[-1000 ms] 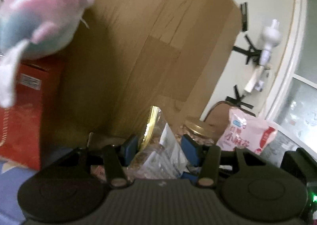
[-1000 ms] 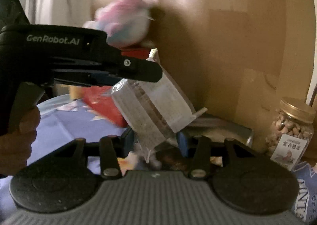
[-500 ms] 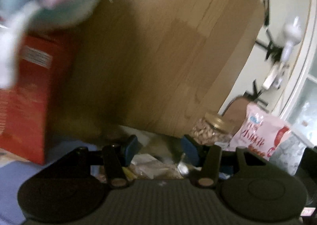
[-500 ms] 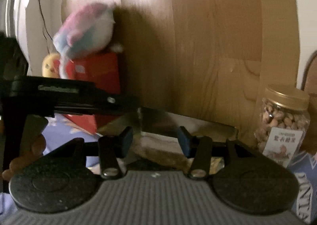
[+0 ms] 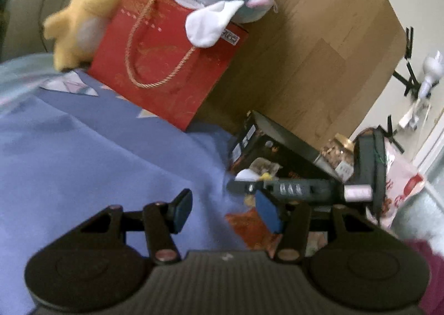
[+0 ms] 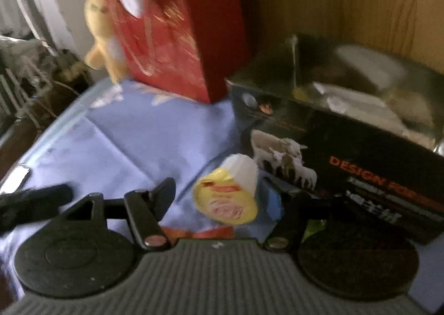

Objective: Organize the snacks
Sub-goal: 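Grasp the yellow-lidded pudding cup with the right gripper, then carry the pudding cup into the black box and release it, then grasp the light green pastry bag with the right gripper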

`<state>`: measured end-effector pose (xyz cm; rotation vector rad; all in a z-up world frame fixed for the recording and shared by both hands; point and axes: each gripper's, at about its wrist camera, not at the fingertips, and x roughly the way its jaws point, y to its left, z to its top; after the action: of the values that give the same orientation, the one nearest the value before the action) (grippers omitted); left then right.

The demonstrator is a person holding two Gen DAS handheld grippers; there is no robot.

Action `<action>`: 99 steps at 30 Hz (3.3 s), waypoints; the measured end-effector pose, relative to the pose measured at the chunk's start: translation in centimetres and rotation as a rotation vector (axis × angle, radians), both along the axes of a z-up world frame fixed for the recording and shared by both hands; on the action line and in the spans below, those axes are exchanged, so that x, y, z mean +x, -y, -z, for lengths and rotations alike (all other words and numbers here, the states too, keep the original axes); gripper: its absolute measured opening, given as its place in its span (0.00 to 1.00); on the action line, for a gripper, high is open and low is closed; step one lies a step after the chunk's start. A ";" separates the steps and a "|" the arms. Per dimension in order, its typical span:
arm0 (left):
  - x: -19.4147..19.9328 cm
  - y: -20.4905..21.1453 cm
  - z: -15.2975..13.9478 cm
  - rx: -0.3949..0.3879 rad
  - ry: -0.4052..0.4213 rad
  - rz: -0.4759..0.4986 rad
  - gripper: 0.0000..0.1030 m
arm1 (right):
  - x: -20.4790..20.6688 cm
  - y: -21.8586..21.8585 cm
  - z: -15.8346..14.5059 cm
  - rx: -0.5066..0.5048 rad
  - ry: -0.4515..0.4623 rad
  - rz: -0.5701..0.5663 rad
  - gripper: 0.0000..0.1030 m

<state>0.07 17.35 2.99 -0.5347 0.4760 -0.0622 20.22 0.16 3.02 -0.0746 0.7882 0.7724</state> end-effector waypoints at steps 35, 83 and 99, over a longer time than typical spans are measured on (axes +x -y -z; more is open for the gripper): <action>-5.8 4.7 1.1 -0.136 -0.084 0.248 0.62 | -22.1 8.0 1.9 -0.063 0.306 -0.269 0.56; 15.1 11.9 -6.2 -0.007 0.027 0.450 0.63 | -5.8 18.4 -3.6 0.213 0.268 0.183 0.53; -1.9 7.7 3.7 -0.327 -0.227 0.387 0.53 | -11.4 12.8 -0.2 0.114 -0.052 -0.066 0.26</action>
<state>-1.81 9.61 -0.70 -0.7684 0.7941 -0.4595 8.83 -12.61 3.24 0.0219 0.7921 0.8830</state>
